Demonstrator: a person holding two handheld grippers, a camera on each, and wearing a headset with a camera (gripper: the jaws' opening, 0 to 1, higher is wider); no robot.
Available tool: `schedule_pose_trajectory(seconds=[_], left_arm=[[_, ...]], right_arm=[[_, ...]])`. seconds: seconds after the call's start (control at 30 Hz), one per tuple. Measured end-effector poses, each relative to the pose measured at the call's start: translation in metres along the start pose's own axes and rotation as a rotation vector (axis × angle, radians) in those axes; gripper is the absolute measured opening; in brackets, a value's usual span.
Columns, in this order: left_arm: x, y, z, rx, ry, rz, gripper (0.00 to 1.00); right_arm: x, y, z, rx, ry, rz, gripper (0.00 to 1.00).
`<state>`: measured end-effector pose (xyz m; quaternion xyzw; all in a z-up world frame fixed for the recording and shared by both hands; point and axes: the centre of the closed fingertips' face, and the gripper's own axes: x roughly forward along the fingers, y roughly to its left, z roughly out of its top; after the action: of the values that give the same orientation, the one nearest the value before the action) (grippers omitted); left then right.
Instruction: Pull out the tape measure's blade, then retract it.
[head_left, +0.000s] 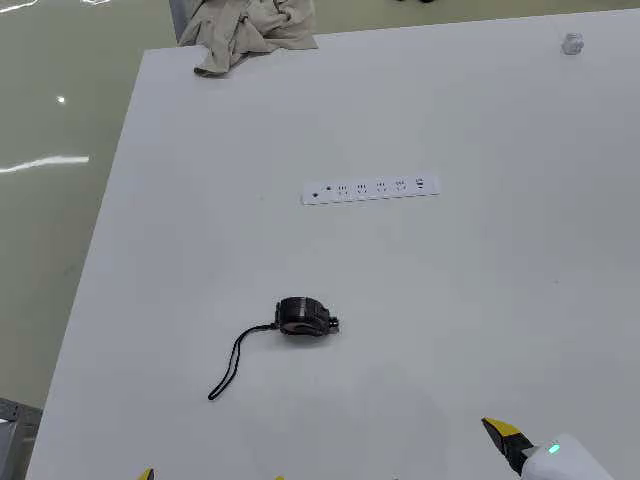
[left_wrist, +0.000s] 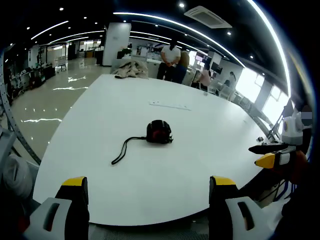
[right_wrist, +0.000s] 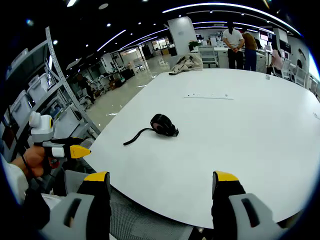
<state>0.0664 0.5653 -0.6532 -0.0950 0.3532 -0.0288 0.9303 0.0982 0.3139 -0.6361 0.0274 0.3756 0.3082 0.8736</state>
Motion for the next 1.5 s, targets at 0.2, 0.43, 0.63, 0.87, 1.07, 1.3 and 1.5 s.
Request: schedule_pose_trajectory(seconds=[0.2, 0.43, 0.63, 0.87, 1.07, 1.3, 1.5], left_arm=[[-0.002, -0.001, -0.002, -0.001, 0.002, 0.001, 0.98], [-0.002, -0.001, -0.003, -0.004, 0.004, 0.007, 0.97], [0.000, -0.001, -0.003, -0.001, 0.010, 0.008, 0.97], [0.001, -0.003, -0.005, -0.002, 0.023, 0.008, 0.97], [0.002, -0.003, -0.003, 0.000, 0.024, 0.016, 0.96], [0.006, -0.007, -0.002, 0.010, 0.028, 0.002, 0.96], [0.009, -0.010, 0.000, 0.015, 0.030, -0.003, 0.96]], right_arm=[[0.002, 0.004, 0.001, -0.001, -0.004, 0.008, 0.86], [0.001, 0.001, 0.000, 0.004, -0.002, 0.005, 0.86], [0.002, 0.002, 0.000, 0.004, -0.001, 0.007, 0.86], [0.003, 0.000, 0.000, 0.003, 0.002, 0.005, 0.86], [0.005, 0.000, 0.000, -0.002, 0.007, 0.006, 0.86], [0.008, 0.000, -0.001, -0.011, 0.014, 0.012, 0.86], [0.011, -0.002, 0.001, -0.022, 0.015, 0.015, 0.86]])
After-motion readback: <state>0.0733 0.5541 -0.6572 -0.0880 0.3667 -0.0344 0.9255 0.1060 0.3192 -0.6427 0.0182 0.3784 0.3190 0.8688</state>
